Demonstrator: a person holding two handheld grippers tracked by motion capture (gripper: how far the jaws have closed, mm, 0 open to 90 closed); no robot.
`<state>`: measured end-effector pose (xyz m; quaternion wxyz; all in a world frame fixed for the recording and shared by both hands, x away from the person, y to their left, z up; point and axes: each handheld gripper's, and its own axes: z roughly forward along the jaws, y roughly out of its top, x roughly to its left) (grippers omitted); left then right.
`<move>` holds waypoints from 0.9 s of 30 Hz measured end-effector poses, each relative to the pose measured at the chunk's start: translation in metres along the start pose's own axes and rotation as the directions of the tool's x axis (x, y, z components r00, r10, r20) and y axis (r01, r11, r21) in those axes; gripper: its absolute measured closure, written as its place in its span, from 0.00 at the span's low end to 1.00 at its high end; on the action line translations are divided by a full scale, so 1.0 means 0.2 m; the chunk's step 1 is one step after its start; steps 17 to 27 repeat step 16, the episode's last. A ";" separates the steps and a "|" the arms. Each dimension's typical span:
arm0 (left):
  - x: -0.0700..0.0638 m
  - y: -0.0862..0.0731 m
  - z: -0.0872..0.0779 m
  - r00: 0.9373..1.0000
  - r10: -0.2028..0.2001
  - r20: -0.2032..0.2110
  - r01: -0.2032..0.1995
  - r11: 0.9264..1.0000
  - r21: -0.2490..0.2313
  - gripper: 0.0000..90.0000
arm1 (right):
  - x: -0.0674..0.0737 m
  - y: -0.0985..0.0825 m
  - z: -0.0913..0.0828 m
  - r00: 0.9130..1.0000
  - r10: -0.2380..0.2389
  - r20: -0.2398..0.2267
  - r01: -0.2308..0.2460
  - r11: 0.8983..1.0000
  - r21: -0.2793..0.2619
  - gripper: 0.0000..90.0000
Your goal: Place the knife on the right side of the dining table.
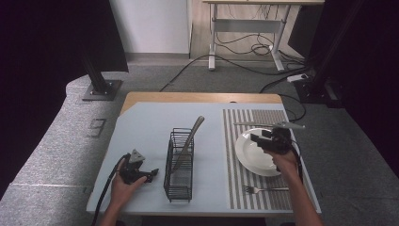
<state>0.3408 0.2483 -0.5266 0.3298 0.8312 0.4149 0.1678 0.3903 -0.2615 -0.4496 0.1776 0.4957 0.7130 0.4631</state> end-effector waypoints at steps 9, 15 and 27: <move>0.00 0.00 0.00 1.000 0.001 -0.001 -0.001 1.000 0.000 0.16 | 0.24 -0.14 0.01 0.993 -0.065 -0.096 0.067 0.998 0.013 0.41; 0.00 0.00 0.00 1.000 0.001 -0.001 -0.001 1.000 0.000 0.16 | 0.27 -0.17 0.03 0.991 -0.083 -0.105 0.086 0.996 0.022 0.41; 0.00 0.00 0.00 1.000 0.001 -0.001 -0.001 1.000 0.000 0.16 | 0.28 -0.17 0.03 0.991 -0.078 -0.104 0.080 0.997 0.015 0.41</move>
